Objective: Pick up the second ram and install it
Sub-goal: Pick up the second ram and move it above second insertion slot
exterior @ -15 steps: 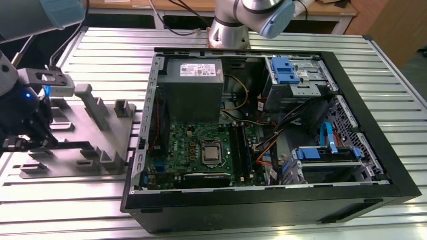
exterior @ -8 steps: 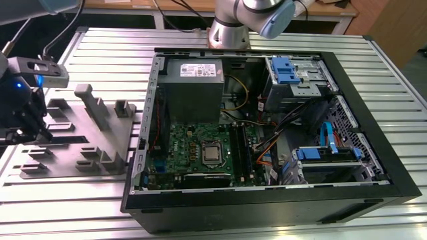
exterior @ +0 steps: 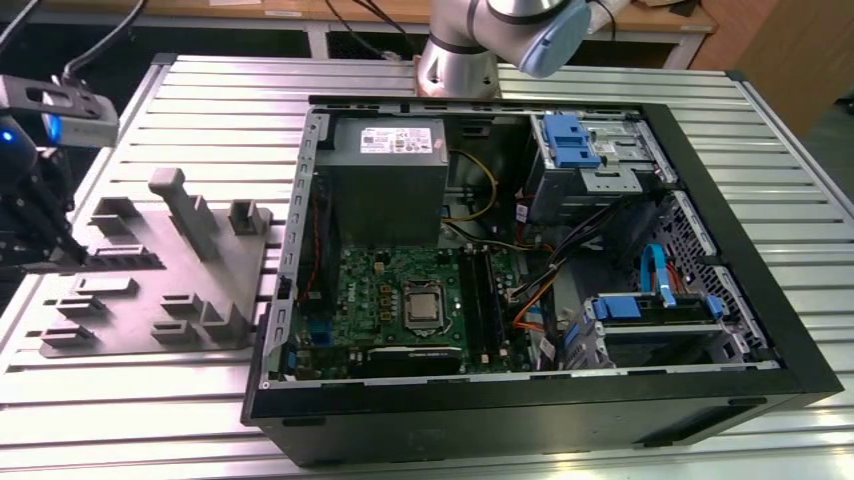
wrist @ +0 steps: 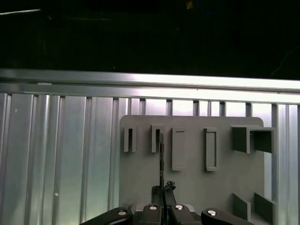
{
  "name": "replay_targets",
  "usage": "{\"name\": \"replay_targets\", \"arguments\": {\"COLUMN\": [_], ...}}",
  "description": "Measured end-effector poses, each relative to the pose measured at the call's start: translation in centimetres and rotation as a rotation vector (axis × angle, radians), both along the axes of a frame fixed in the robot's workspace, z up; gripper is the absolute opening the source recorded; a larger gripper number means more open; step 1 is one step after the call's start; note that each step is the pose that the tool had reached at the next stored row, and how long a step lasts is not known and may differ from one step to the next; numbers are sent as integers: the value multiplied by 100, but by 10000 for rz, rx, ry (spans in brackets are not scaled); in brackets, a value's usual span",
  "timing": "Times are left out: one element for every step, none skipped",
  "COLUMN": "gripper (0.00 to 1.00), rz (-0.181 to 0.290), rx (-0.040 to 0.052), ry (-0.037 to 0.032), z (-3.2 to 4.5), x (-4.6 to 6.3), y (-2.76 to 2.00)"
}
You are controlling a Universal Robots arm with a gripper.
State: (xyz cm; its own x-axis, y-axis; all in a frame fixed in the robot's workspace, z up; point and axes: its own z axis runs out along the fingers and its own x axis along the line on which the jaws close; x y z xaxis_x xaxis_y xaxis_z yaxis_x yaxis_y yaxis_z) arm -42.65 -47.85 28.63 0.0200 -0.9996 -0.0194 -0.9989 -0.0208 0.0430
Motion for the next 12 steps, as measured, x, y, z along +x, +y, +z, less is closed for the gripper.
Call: {"name": "replay_targets", "arguments": {"gripper": [13,13,13,13,13,13,13,13,13,13,13,13], "rz": [0,0,0,0,0,0,0,0,-1,-1,-1,-1], "rx": [1,0,1,0,0,0,0,0,1,0,1,1], "ry": [-1,0,-1,0,0,-1,-1,-1,-2,0,-1,-2], "z": [45,113,159,234,281,325,370,415,460,505,550,599], "x": [0,0,0,0,0,0,0,0,0,0,0,0], "y": [0,0,0,0,0,1,1,1,1,2,2,2]}}
